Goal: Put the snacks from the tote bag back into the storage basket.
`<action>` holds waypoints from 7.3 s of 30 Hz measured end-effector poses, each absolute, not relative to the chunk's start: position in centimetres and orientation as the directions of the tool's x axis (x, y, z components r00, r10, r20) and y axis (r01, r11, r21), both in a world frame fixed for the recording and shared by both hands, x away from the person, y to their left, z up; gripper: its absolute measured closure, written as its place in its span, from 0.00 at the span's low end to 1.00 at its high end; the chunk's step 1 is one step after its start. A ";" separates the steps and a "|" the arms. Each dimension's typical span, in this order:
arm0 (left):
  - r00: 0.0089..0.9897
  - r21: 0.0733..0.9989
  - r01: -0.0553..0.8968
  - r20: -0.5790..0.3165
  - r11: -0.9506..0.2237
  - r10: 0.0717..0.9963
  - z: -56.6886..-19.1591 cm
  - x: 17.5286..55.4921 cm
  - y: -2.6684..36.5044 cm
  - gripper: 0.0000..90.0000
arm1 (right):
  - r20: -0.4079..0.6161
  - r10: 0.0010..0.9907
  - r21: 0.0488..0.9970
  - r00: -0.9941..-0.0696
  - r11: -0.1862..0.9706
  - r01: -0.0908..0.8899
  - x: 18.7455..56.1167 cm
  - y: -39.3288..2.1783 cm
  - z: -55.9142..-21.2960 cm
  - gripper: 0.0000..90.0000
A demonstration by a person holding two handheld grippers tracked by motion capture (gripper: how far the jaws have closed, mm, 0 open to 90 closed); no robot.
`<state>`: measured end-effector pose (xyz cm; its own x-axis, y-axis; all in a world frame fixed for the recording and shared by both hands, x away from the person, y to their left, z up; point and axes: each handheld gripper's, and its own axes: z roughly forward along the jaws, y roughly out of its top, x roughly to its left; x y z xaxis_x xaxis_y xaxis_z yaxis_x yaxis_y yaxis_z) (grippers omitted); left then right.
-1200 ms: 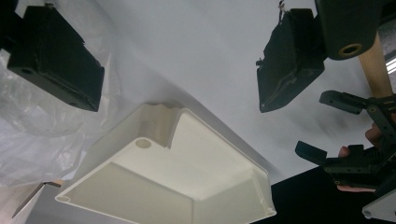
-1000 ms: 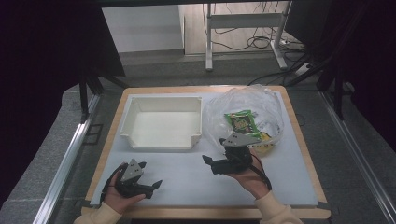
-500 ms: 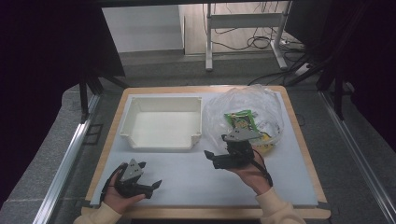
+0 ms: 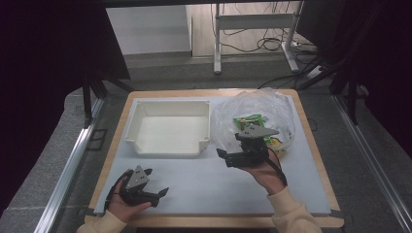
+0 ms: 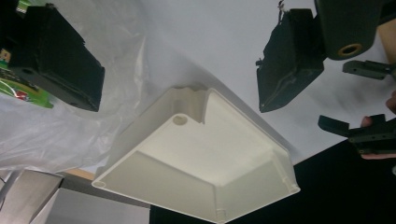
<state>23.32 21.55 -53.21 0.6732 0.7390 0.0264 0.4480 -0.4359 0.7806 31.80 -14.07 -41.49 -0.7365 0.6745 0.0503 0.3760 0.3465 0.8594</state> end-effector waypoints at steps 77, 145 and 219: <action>0.668 0.785 0.450 0.020 -0.425 0.744 -53.1 23.2 22.0 0.11 | 0.117 0.839 0.755 -0.531 0.272 0.596 45.5 -21.4 -42.5 0.29; 0.668 0.790 0.445 0.021 -0.422 0.743 -53.0 23.1 22.2 0.11 | 0.127 0.921 0.483 -0.368 0.267 0.834 50.7 -23.9 -49.1 0.81; 0.663 0.792 0.443 0.026 -0.420 0.748 -52.9 23.1 22.1 0.11 | 0.227 0.907 0.814 -0.354 0.023 0.580 45.1 -25.9 -39.3 0.99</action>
